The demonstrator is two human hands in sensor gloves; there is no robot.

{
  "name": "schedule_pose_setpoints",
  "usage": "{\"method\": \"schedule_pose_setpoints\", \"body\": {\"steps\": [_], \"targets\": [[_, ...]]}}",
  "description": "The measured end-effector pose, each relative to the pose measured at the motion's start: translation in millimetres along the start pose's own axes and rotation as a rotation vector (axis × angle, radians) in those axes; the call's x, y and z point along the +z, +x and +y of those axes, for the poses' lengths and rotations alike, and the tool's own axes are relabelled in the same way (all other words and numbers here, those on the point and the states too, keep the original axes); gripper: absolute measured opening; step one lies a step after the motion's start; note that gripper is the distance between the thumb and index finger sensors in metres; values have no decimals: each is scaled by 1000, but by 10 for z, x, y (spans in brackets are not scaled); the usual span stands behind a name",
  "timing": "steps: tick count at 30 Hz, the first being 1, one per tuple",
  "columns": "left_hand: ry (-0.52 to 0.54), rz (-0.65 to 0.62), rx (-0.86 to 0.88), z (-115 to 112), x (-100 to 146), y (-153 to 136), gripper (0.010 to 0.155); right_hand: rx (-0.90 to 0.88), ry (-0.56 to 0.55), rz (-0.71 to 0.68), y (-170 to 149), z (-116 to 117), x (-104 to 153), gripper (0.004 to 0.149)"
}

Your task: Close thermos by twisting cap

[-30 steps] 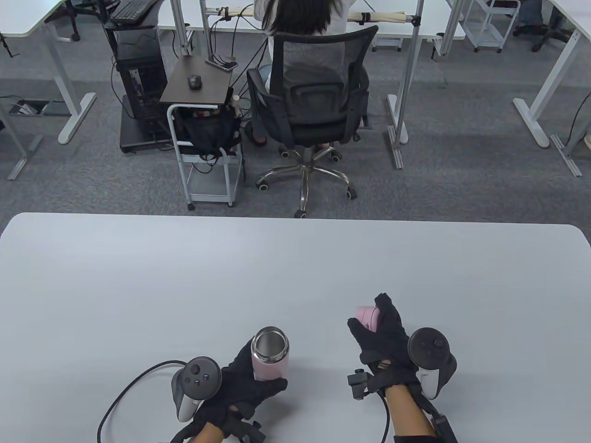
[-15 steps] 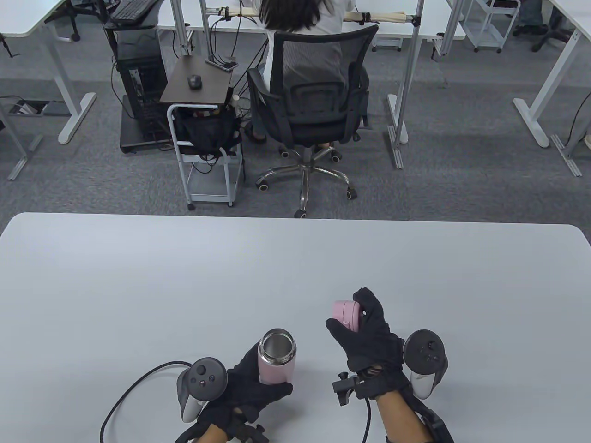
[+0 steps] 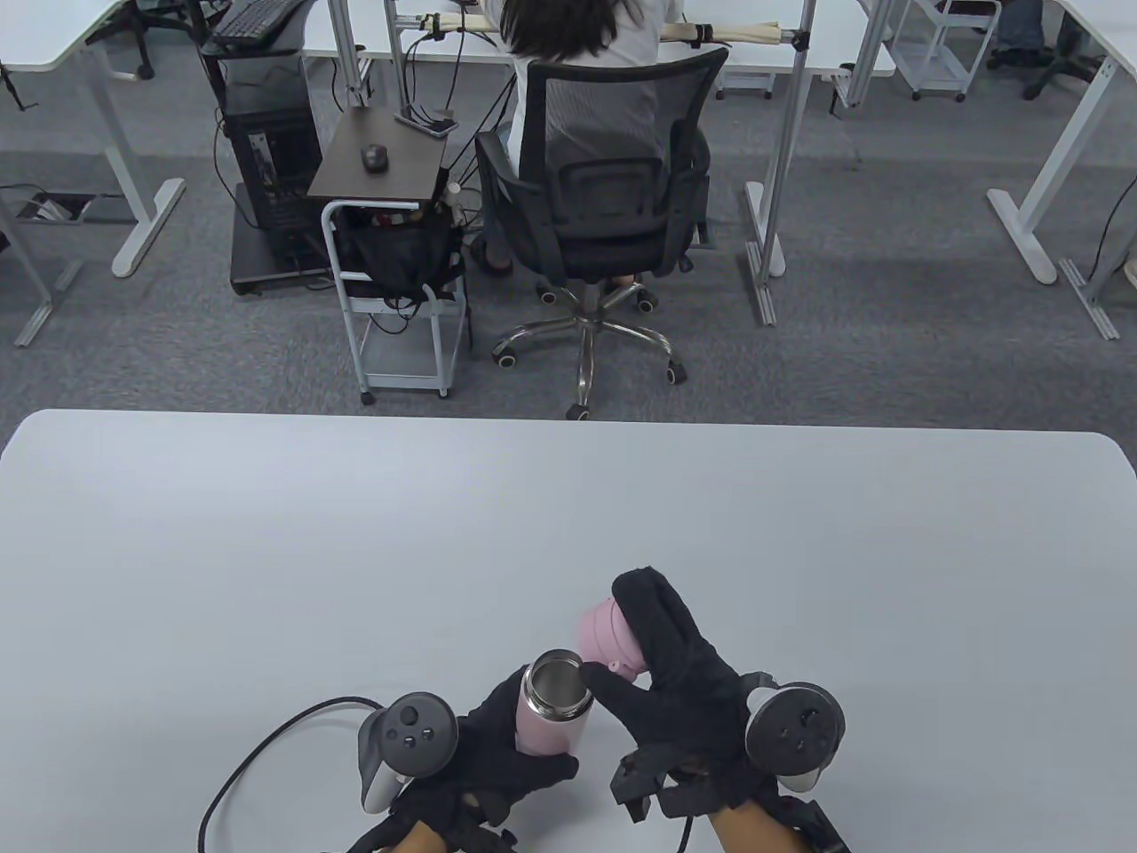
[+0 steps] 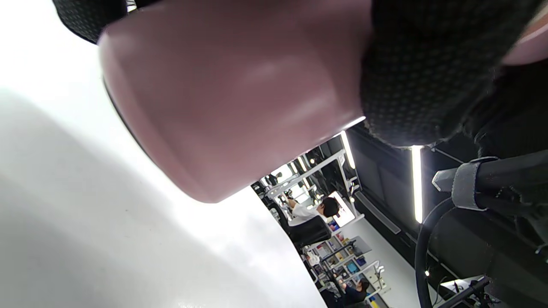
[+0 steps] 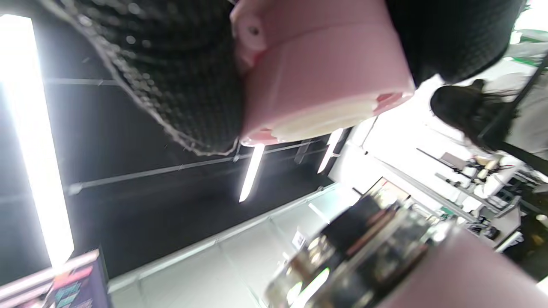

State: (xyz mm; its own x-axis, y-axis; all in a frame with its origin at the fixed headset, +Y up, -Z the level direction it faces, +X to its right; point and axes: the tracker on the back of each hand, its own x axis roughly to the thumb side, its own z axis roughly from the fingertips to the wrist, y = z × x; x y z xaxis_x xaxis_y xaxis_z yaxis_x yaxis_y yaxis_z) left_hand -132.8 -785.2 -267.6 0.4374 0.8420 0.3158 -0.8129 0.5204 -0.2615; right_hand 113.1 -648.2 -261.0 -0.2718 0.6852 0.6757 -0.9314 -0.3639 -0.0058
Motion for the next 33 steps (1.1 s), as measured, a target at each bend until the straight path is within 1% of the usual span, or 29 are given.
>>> {"method": "schedule_pose_setpoints", "body": {"steps": [2,4,6,9,13,17,19,24,28,30,33], "targets": [[-9,0,-11,-15,-2,2,97,0,56,-25,47,52,-8,79],[-15,-1,-16,-20,1,4,97,-32,130,-18,80,115,-12,77],[-19,-3,-15,-22,2,9,97,-48,170,-32,111,162,-19,76],[-22,-8,-4,-26,1,23,97,16,253,-54,147,218,-25,74],[-27,-10,-5,-33,3,27,97,74,295,-60,133,264,-31,72],[-21,-13,0,-23,4,35,97,91,332,-51,80,302,-32,70],[-19,-16,3,-20,3,44,97,87,342,-54,72,315,-31,70],[-11,-19,-5,12,8,48,97,100,322,-56,80,324,-16,70],[-2,-22,-23,7,13,53,97,201,288,-81,123,342,16,77],[-6,-25,-29,10,13,59,97,296,234,-103,160,344,41,80],[-4,-30,-36,8,15,71,97,369,196,-118,198,356,62,83]]}}
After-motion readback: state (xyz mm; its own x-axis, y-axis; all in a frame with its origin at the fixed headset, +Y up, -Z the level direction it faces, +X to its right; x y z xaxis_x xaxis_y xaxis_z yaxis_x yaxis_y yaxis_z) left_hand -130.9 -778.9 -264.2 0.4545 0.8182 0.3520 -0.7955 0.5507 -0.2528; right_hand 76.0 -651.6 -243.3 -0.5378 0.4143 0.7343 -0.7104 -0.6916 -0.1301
